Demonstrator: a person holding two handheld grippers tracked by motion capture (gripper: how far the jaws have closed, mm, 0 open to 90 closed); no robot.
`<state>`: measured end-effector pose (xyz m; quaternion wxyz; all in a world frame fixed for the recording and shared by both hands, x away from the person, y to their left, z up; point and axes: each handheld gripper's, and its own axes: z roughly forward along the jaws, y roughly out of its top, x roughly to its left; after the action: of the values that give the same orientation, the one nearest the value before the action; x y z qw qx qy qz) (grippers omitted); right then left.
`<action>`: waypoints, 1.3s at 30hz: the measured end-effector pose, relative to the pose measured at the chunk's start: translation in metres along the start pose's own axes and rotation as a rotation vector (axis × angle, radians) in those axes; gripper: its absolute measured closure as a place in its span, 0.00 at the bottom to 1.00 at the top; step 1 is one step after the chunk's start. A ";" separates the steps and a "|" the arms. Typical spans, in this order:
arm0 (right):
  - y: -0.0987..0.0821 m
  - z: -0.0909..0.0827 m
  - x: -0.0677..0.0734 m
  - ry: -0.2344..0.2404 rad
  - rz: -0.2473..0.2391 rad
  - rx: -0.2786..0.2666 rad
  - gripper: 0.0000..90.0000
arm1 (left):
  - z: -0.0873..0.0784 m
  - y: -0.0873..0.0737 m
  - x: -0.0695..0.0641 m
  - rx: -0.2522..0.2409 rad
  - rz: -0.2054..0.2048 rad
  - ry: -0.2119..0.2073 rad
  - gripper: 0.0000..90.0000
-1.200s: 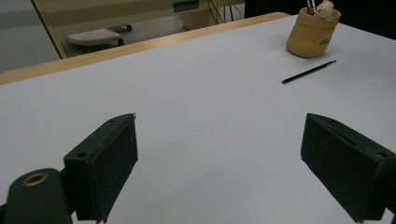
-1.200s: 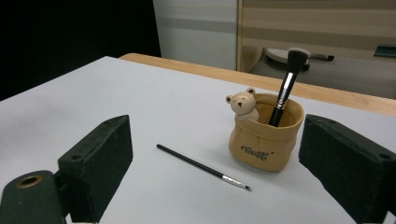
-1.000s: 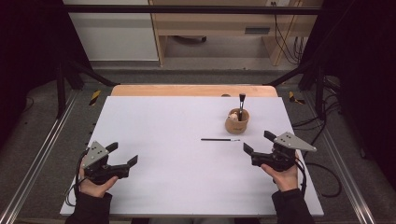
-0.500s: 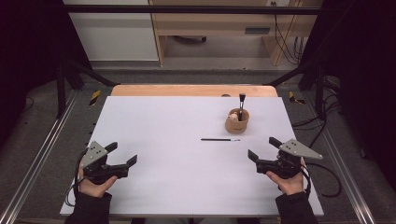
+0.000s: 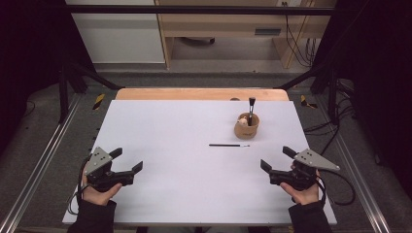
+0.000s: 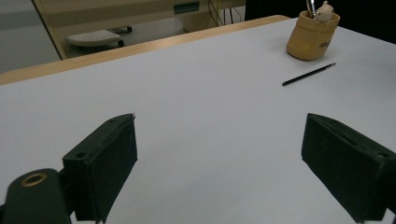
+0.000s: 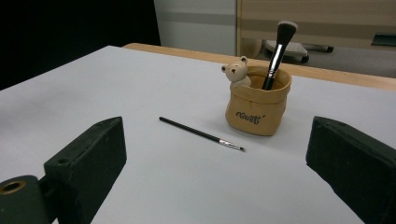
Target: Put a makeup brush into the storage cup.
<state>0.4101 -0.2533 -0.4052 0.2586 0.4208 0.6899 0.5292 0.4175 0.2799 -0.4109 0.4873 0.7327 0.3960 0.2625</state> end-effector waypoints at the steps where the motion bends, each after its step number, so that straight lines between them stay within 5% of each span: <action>1: 0.000 0.000 0.000 0.000 0.000 0.000 0.06 | 0.000 0.000 0.000 0.001 0.001 -0.001 0.10; 19: 0.004 0.010 0.010 0.026 -0.030 0.027 0.08 | 0.003 -0.001 -0.003 0.022 0.017 -0.002 0.10; 39: 0.018 0.059 0.026 0.065 -0.060 0.076 0.12 | 0.003 -0.001 -0.002 0.022 0.012 -0.004 0.10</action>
<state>0.4501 -0.1991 -0.4040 0.2356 0.3918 0.7299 0.5082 0.4185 0.2764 -0.4130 0.4784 0.7409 0.3934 0.2598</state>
